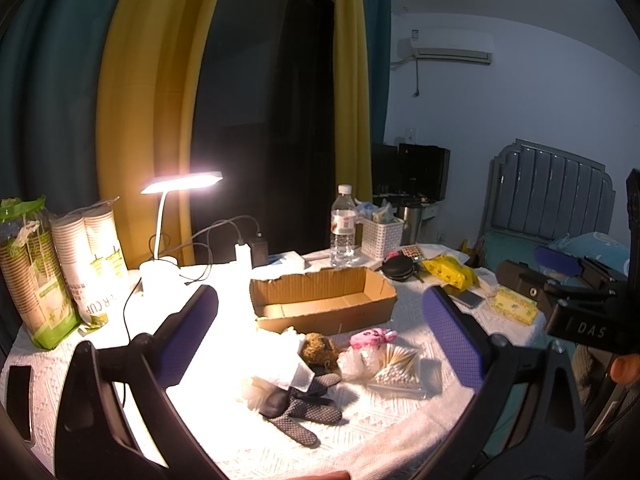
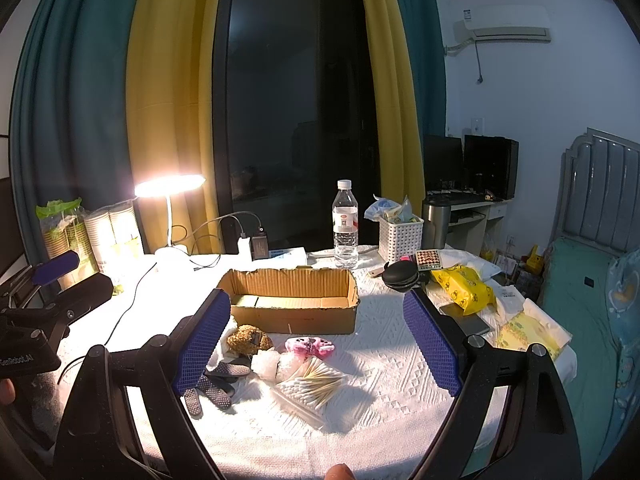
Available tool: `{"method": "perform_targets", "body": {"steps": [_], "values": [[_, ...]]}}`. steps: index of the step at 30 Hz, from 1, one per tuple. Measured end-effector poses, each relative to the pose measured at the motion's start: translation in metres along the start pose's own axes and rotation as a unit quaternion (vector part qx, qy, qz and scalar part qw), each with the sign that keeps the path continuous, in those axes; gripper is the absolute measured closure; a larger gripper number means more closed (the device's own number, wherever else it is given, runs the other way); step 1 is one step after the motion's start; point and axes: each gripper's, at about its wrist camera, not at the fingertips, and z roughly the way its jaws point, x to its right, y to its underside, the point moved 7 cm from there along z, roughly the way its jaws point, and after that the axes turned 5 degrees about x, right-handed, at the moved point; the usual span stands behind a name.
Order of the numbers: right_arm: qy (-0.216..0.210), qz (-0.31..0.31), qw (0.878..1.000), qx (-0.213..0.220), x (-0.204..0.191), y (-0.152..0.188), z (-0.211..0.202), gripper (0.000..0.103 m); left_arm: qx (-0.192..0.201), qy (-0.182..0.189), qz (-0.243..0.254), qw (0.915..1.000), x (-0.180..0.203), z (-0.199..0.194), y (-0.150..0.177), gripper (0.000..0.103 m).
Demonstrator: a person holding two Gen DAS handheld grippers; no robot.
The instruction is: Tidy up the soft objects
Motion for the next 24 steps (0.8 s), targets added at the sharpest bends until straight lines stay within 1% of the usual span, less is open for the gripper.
{"method": "perform_targets", "body": {"steps": [17,21,24], "values": [[0.0,0.001,1.0,-0.003,0.0,0.003,0.003,0.013,-0.003,-0.001,0.002,1.0,-0.001,0.0,0.002,0.001],[-0.002,0.004,1.0,-0.011,0.0,0.011,0.007,0.013,-0.012,-0.006,0.003,0.9999,-0.004,0.008,0.01,0.001],[-0.005,0.009,1.0,-0.024,0.001,0.019,0.016,0.013,-0.03,-0.011,0.003,0.9995,-0.008,0.02,0.02,0.001]]}}
